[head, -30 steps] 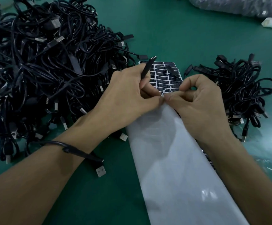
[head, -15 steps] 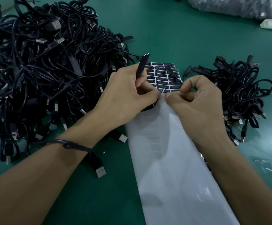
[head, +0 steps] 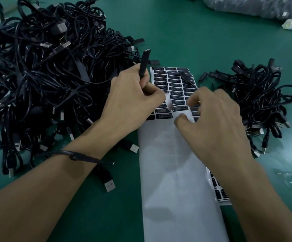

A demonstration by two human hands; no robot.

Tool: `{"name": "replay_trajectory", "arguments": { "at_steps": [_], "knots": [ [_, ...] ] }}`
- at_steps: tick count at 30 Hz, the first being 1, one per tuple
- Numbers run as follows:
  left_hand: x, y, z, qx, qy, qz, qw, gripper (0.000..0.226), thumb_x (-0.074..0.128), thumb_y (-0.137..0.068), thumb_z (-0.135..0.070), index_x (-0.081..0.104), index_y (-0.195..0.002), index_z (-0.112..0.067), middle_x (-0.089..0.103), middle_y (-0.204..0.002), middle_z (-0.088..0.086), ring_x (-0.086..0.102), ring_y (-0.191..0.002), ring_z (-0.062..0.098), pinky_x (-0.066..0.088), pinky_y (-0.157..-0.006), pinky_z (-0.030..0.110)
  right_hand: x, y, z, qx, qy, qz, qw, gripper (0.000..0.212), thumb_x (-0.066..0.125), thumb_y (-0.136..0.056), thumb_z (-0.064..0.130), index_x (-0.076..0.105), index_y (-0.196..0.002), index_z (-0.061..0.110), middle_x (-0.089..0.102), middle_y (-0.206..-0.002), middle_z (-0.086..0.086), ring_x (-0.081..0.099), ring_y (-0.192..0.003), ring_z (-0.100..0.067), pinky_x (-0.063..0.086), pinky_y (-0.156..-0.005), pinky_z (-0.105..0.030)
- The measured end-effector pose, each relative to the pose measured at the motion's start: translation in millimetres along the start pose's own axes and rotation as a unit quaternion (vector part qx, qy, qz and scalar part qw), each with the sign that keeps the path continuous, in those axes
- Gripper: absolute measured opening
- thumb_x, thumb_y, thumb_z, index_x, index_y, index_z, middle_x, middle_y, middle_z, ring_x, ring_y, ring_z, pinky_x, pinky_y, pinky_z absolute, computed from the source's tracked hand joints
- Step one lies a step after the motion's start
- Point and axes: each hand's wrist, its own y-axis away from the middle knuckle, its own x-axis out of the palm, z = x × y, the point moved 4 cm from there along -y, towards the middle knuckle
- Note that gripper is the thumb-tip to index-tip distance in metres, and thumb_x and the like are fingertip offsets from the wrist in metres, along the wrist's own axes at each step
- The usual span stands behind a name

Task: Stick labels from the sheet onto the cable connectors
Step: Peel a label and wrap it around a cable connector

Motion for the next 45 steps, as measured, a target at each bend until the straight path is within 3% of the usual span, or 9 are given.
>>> {"name": "replay_trajectory", "arguments": {
  "at_steps": [9,17,20,22,24,27,32,38,45],
  "knots": [
    [3,2,-3,-0.013,-0.001,0.013,1.000,0.036,0.061,-0.060,-0.018,0.027,-0.069,-0.024,0.058,-0.074,0.032,0.067,-0.083,0.044,0.047,-0.062,0.055,7,1,17,-0.052,-0.062,-0.062,0.995,0.021,0.076,-0.081,0.035,0.064,-0.084,0.017,0.059,-0.085,0.001,0.057,-0.078,-0.023,0.047,-0.068,-0.041],
    [3,1,0,-0.029,0.012,0.023,0.999,0.042,0.069,-0.068,-0.014,0.028,-0.069,-0.022,0.054,-0.064,0.022,0.049,-0.060,0.024,0.048,-0.061,0.050,10,0,17,-0.045,-0.052,-0.054,0.996,0.013,0.066,-0.090,0.029,0.071,-0.088,0.017,0.065,-0.085,-0.002,0.061,-0.083,-0.026,0.047,-0.075,-0.043],
    [5,2,1,-0.027,0.030,0.040,0.998,0.038,0.069,-0.077,-0.035,0.035,-0.070,-0.019,0.057,-0.059,0.004,0.067,-0.075,0.034,0.054,-0.073,0.051,10,-1,11,-0.031,-0.079,-0.047,0.995,0.010,0.066,-0.088,0.027,0.069,-0.081,0.021,0.065,-0.081,0.003,0.061,-0.078,-0.020,0.047,-0.072,-0.038],
    [8,2,3,-0.037,0.027,0.072,0.996,0.047,0.052,-0.079,-0.060,0.053,-0.076,-0.013,0.066,-0.065,-0.008,0.069,-0.076,0.016,0.047,-0.070,0.037,8,-4,4,-0.006,-0.140,-0.043,0.989,0.010,0.070,-0.086,0.025,0.069,-0.076,0.026,0.065,-0.070,0.010,0.061,-0.069,-0.008,0.048,-0.065,-0.026],
    [11,1,7,-0.054,0.047,0.099,0.993,0.053,0.033,-0.076,-0.070,0.064,-0.075,-0.027,0.073,-0.073,-0.004,0.065,-0.075,0.012,0.044,-0.078,0.037,6,-8,-4,0.043,-0.226,-0.052,0.972,0.015,0.072,-0.085,0.021,0.069,-0.071,0.028,0.066,-0.062,0.013,0.059,-0.058,-0.001,0.045,-0.056,-0.015],
    [12,-1,6,-0.077,0.107,0.100,0.986,0.046,0.027,-0.072,-0.069,0.052,-0.050,-0.037,0.071,-0.068,0.008,0.056,-0.070,0.020,0.044,-0.078,0.044,5,-13,-12,0.127,-0.405,-0.050,0.904,0.018,0.072,-0.086,0.013,0.073,-0.070,0.022,0.064,-0.056,0.008,0.053,-0.050,-0.001,0.038,-0.046,-0.016],
    [8,0,2,-0.044,0.078,0.101,0.991,0.030,0.025,-0.092,-0.040,0.035,-0.067,-0.026,0.071,-0.069,0.005,0.050,-0.066,0.017,0.042,-0.063,0.035,10,-14,-9,0.179,-0.571,0.010,0.801,0.026,0.069,-0.087,0.003,0.073,-0.067,0.018,0.065,-0.063,0.002,0.056,-0.054,-0.008,0.038,-0.045,-0.018],
    [7,2,-4,0.001,0.050,0.098,0.994,0.020,0.045,-0.096,-0.024,0.056,-0.081,-0.016,0.069,-0.082,0.002,0.059,-0.083,0.032,0.049,-0.080,0.047,10,-14,-6,0.165,-0.610,0.031,0.774,0.025,0.069,-0.089,0.005,0.070,-0.068,0.020,0.069,-0.067,0.000,0.058,-0.056,-0.009,0.042,-0.048,-0.017],
    [1,0,-4,0.018,0.052,0.032,0.998,0.019,0.059,-0.088,-0.029,0.071,-0.081,-0.017,0.064,-0.078,0.023,0.057,-0.074,0.041,0.051,-0.070,0.052,12,-14,-4,0.134,-0.633,0.047,0.761,0.021,0.071,-0.087,0.010,0.074,-0.071,0.023,0.068,-0.074,0.002,0.059,-0.064,-0.009,0.044,-0.053,-0.019]
  ]
}}
